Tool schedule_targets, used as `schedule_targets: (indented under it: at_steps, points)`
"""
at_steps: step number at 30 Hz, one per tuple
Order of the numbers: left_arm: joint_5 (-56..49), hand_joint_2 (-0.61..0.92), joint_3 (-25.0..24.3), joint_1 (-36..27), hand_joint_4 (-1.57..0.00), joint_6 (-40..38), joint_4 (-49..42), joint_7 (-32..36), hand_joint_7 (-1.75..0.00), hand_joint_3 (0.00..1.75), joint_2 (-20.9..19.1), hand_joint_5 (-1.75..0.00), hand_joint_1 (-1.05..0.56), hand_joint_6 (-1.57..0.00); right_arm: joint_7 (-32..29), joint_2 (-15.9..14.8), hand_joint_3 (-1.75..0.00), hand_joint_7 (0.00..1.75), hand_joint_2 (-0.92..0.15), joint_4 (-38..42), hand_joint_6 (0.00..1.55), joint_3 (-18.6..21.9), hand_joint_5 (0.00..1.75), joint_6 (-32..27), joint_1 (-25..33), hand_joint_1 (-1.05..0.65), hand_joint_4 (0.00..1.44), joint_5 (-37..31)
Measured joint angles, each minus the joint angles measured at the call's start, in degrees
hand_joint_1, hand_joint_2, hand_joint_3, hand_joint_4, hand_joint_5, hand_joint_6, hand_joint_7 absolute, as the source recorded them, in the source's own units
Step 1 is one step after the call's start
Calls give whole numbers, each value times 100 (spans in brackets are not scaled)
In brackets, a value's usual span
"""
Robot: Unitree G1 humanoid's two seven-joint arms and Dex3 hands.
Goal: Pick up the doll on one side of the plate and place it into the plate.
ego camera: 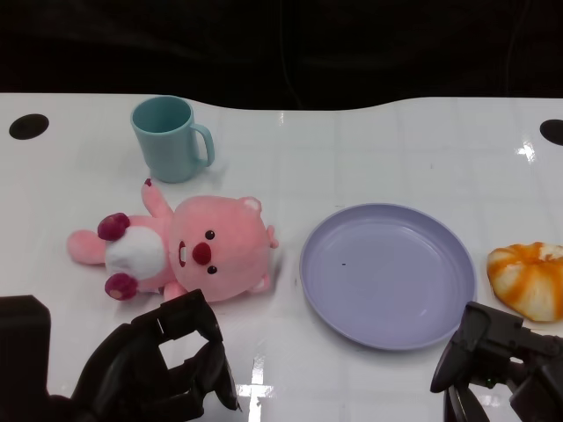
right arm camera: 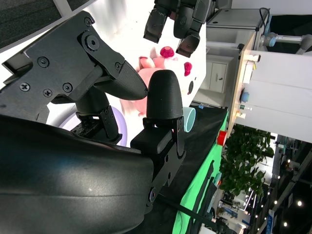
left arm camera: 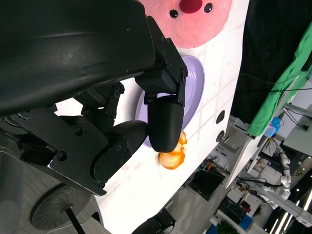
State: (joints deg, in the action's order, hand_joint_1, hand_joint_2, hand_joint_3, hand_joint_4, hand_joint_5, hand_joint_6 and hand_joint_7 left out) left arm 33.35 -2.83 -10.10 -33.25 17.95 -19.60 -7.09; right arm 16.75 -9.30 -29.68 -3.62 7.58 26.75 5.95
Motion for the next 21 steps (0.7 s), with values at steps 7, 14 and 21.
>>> schedule_targets:
  at_steps: [7, 14, 21]
  points:
    - [-2, 46, 0, 0, -80, -1, 0, 0, -162, 124, 0, -175, -22, -69, 0, 0, -140, 155, -42, 0, 59, 0, 175, 0, 0, -19, 70, -2]
    - [-6, 45, -2, 0, -80, -1, 1, 2, -162, 123, 0, -175, -22, -69, -1, 0, -139, 155, -42, 0, 59, 0, 175, 0, 0, -20, 69, -2]
    - [-6, 47, -3, 0, -79, -1, 1, 2, -163, 123, 0, -175, -22, -68, 0, 0, -139, 155, -42, 0, 59, 0, 175, 0, -1, -19, 69, -1]
